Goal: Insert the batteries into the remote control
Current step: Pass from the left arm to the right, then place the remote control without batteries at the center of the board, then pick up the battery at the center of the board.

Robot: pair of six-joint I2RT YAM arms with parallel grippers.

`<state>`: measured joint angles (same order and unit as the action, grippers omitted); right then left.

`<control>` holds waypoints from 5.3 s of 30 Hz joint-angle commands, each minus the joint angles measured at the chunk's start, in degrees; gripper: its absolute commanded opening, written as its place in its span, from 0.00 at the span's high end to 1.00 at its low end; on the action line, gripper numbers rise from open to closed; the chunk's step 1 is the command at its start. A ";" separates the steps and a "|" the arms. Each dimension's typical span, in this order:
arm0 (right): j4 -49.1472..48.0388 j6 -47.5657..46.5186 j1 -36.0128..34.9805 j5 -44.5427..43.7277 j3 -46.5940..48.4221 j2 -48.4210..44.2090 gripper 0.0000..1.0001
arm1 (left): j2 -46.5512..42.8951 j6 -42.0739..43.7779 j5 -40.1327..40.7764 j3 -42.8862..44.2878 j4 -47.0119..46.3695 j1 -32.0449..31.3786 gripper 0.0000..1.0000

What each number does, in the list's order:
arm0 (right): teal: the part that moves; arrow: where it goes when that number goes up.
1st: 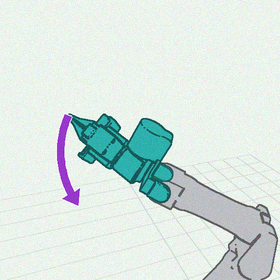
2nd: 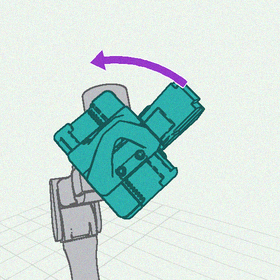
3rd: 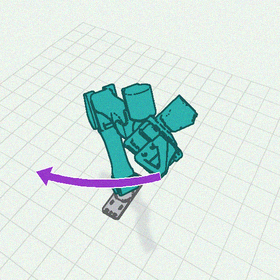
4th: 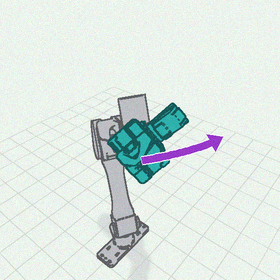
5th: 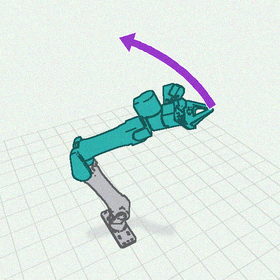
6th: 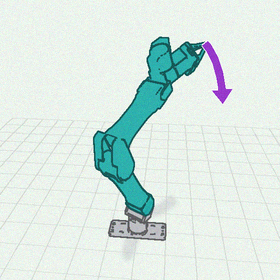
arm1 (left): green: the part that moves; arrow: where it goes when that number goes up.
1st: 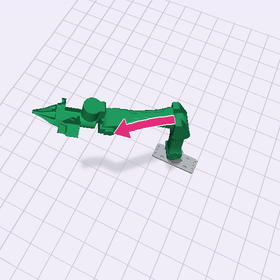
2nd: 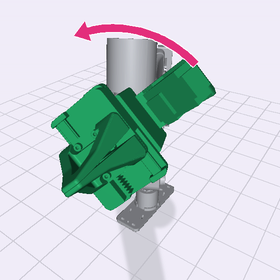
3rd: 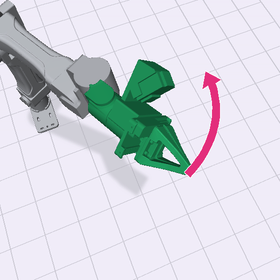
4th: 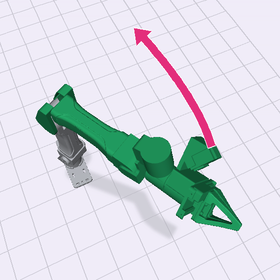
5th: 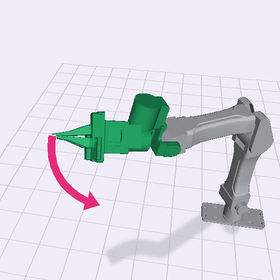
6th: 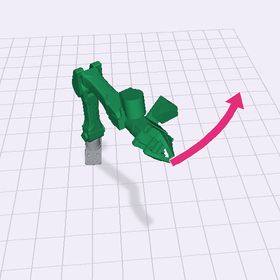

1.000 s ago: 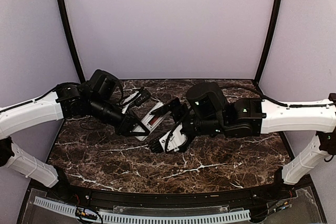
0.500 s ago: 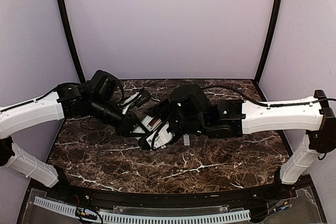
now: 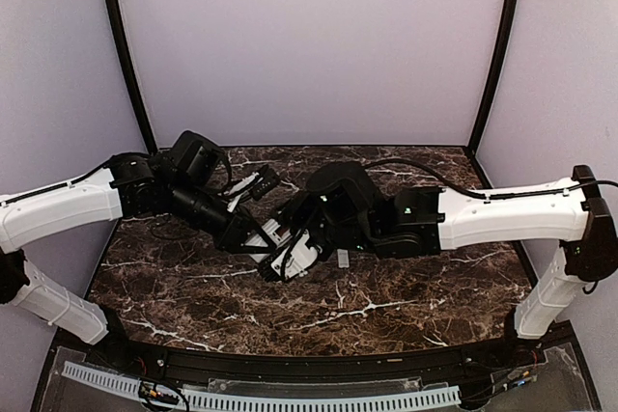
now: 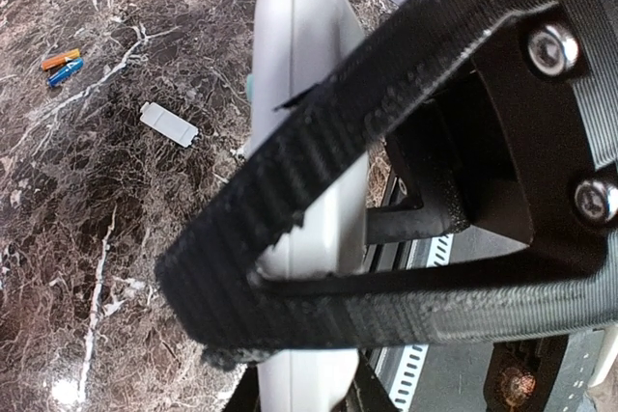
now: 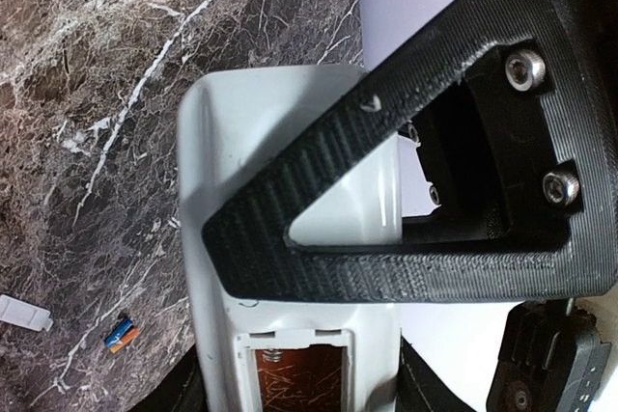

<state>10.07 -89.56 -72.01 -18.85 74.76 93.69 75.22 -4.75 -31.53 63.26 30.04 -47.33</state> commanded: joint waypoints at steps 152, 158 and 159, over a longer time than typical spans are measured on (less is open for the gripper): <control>30.78 79.98 35.98 20.85 34.66 44.25 0.86 | -13.37 -0.02 23.65 -6.52 2.54 12.70 0.15; 30.53 79.10 36.06 19.03 31.90 41.56 0.95 | -14.33 -0.19 24.07 -6.85 3.15 12.72 0.15; 30.54 78.77 36.06 17.42 31.55 40.99 0.97 | -14.38 -0.18 24.13 -6.84 3.15 12.71 0.15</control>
<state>37.23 -9.43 -36.10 1.48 109.25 135.09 62.50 -5.15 -7.90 56.53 31.11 -34.98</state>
